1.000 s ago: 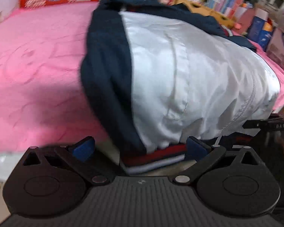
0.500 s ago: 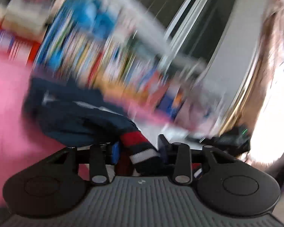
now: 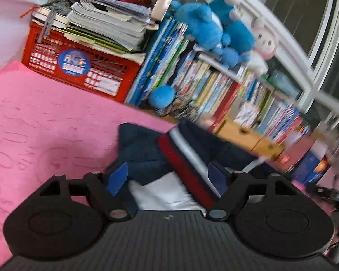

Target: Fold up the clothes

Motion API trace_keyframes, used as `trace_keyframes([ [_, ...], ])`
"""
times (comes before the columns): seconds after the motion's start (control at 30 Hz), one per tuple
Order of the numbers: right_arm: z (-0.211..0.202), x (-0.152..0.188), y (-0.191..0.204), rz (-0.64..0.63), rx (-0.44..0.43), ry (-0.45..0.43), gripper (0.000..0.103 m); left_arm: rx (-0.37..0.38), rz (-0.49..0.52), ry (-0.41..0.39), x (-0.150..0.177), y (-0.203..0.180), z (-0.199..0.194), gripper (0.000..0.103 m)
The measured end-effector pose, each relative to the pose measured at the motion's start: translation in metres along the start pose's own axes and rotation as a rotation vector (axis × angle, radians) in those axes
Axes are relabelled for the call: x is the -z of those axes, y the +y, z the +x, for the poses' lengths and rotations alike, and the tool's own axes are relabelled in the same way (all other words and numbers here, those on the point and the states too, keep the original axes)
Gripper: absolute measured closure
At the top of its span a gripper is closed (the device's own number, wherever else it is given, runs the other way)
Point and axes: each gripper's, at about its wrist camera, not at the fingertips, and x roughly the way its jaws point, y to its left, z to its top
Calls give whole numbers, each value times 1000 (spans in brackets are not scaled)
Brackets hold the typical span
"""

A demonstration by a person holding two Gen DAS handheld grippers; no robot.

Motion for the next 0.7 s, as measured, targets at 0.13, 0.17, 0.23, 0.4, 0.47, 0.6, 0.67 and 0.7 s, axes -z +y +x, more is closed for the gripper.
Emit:
trace_keyframes([
  [0.13, 2, 28, 50, -458, 107, 7, 19, -60, 94, 7, 8, 4, -5, 23],
  [0.17, 10, 36, 63, -542, 94, 18, 19, -64, 106, 1, 10, 4, -8, 23],
  [0.23, 23, 49, 86, -687, 60, 39, 21, -65, 116, -6, 9, 4, -8, 23],
  [0.4, 61, 29, 111, -627, -132, 159, 72, -71, 142, -28, 0, 1, -5, 22],
  [0.47, 83, 5, 107, -544, -105, 178, 76, -87, 162, -46, -3, -1, -6, 19],
  [0.6, 98, -46, 71, -237, 76, 33, 75, -95, 212, -69, -4, -3, -9, 18],
  [0.67, 87, -58, 49, -112, 69, -56, 64, -91, 240, -75, -4, -4, -11, 15],
  [0.7, 81, -58, 44, -120, 58, -71, 43, -89, 255, -74, -4, -5, -9, 13],
])
